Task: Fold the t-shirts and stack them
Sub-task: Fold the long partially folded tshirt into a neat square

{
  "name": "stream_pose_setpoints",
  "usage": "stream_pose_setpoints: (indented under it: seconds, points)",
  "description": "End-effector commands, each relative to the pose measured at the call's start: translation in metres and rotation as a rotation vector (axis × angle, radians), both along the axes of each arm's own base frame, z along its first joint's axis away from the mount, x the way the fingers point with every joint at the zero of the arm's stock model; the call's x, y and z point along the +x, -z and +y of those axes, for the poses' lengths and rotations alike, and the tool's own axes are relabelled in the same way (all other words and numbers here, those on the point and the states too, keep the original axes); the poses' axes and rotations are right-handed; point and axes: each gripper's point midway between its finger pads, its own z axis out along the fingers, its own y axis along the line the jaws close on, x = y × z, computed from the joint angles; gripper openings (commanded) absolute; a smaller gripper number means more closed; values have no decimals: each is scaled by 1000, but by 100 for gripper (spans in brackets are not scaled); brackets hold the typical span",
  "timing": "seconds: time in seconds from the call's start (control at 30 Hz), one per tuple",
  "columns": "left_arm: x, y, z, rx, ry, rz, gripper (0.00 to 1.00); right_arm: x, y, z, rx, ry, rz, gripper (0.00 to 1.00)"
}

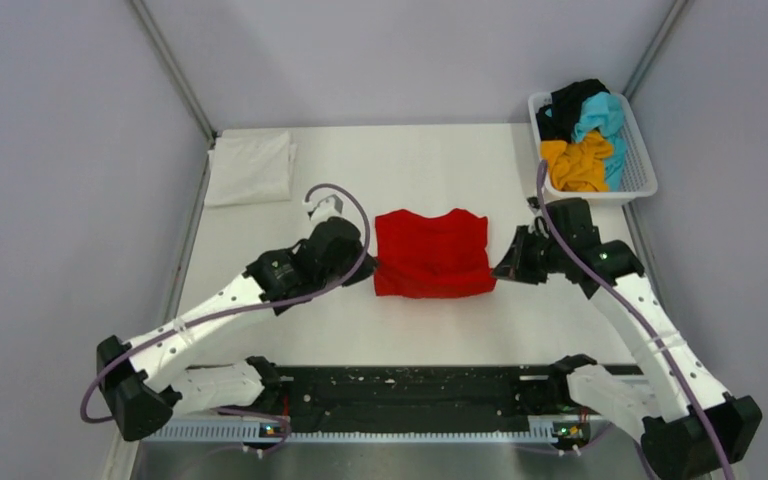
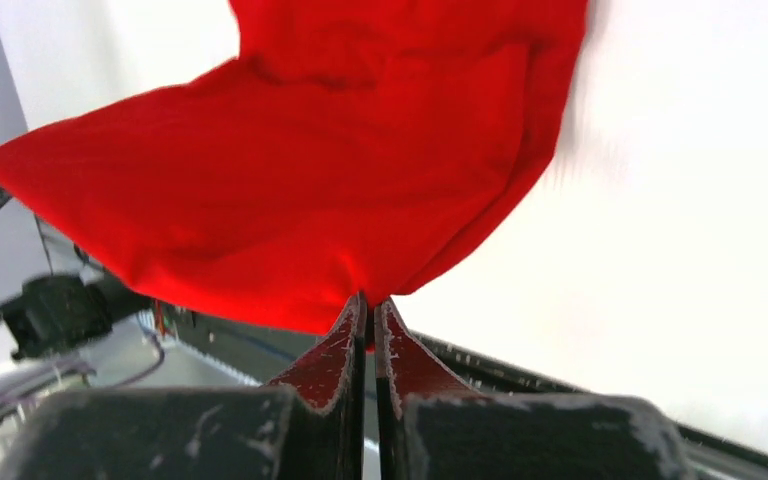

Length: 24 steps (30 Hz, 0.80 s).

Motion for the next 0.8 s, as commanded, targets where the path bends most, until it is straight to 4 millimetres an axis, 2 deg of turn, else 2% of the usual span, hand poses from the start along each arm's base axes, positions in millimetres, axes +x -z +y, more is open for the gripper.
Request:
stream_pose_setpoints:
  seconds: [0.0, 0.1, 0.3, 0.43, 0.57, 0.6, 0.63, 0.77]
  points:
    - [63, -21, 7, 20, -33, -138, 0, 63, -25, -12, -25, 104, -153, 0]
    - [93, -16, 11, 84, -42, -124, 0, 91, -27, -18, -37, 161, -177, 0]
    - [149, -6, 18, 159, -62, -115, 0, 141, -20, -17, -44, 198, -191, 0]
    - [179, 13, 19, 146, -50, -68, 0, 176, -14, -23, -75, 241, -193, 0]
    - [207, 26, 19, 164, -43, -47, 0, 205, 1, -26, -97, 263, -180, 0]
    - [214, 34, 17, 165, -31, -29, 0, 211, 6, -26, -100, 268, -173, 0]
    - [220, 33, 16, 159, -23, -29, 0, 218, 11, -26, -102, 271, -168, 0]
    - [240, 59, 14, 158, 3, 42, 0, 241, 39, -28, -128, 291, -129, 0]
